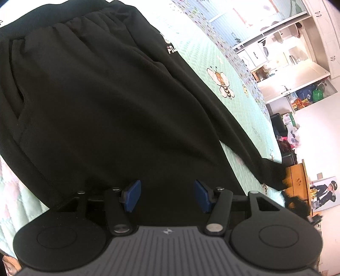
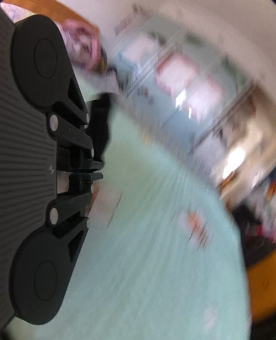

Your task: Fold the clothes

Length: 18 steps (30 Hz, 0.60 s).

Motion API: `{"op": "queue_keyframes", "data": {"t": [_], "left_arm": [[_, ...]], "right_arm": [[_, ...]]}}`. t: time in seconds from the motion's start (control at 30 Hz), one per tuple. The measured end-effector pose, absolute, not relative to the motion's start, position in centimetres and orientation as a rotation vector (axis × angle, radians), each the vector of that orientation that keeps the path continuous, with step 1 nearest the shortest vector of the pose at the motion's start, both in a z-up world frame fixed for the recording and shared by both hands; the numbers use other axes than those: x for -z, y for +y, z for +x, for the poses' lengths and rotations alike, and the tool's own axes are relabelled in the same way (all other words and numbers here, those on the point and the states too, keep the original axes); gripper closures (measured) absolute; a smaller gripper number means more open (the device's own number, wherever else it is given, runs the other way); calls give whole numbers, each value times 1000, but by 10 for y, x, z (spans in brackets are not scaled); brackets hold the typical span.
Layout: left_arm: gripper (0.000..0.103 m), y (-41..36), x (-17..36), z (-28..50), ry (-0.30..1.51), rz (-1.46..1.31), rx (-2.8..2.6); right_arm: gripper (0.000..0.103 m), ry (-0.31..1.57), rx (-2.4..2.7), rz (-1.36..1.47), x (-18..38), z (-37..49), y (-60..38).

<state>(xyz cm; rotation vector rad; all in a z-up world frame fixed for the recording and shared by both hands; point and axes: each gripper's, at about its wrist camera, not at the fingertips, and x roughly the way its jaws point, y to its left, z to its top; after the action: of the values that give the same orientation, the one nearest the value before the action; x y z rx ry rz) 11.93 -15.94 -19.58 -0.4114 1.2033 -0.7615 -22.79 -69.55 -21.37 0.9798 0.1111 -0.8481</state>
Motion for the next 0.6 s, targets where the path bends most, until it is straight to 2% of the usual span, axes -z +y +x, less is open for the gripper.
{"op": "queue_keyframes", "data": {"t": [0.07,0.1,0.23,0.27,0.3,0.57,0.6], "left_arm": [[45,-159,195,118,1203,-412,766],[45,-159,195,118,1201,-412,766],[45,-160,193,120,1191,-413,763],[45,-161,193,120,1191,-414,765],[45,-161,194,119,1191,-414,767],[44,-165,196,119,1198,-397,782],[45,-165,196,119,1198,-397,781]], "right_arm": [[93,117,917,1008,222,-238,-696],[83,114,939,1009,222,-241,-696],[66,121,882,882,200,-226,-689],[52,150,850,827,193,-215,-686],[42,185,820,776,188,-204,-684],[42,612,741,410,204,-112,-653],[54,588,760,436,202,-117,-660]]}}
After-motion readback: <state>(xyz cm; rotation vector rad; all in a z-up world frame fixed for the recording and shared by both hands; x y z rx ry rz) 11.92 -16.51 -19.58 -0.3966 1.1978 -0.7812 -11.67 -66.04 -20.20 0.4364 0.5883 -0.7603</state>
